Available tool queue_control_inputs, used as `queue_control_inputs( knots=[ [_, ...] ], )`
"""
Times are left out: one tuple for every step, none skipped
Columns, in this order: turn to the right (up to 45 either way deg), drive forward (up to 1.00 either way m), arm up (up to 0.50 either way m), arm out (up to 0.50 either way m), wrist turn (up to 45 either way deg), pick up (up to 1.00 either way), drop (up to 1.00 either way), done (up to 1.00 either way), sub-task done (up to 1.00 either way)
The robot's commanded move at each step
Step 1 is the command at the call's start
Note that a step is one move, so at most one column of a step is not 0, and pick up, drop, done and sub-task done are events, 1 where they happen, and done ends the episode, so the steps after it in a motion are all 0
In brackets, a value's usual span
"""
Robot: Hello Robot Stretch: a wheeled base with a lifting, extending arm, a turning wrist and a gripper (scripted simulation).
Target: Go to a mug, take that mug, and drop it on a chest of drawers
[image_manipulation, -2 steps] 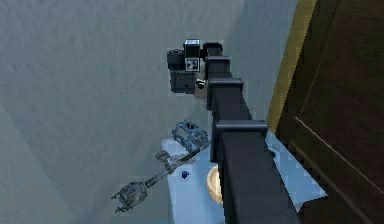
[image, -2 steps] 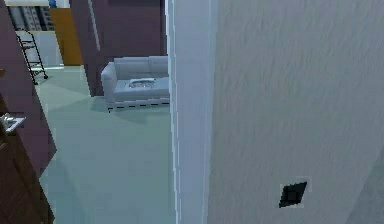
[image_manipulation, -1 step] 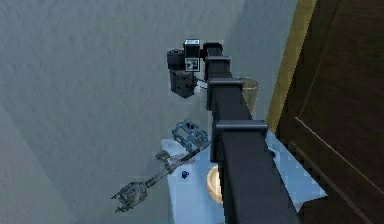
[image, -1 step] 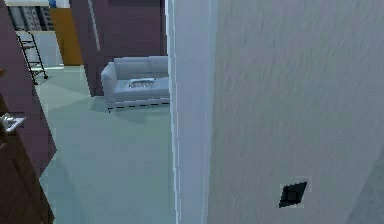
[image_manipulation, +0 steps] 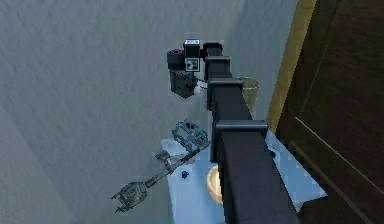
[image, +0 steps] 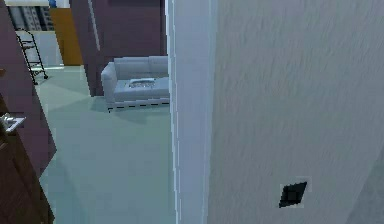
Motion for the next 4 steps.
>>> queue_control_inputs(
  knots=[
    [0.0,0.0,0.0,0.0,0.0,0.0,1.0,0.0,0.0],
    [0.0,0.0,0.0,-0.1,0.0,0.0,0.0,0.0,0.0],
    [0.0,0.0,0.0,0.0,-45.0,0.0,0.0,0.0,0.0],
    [0.0,0.0,0.0,0.0,-45.0,0.0,0.0,0.0,0.0]
  ],
)
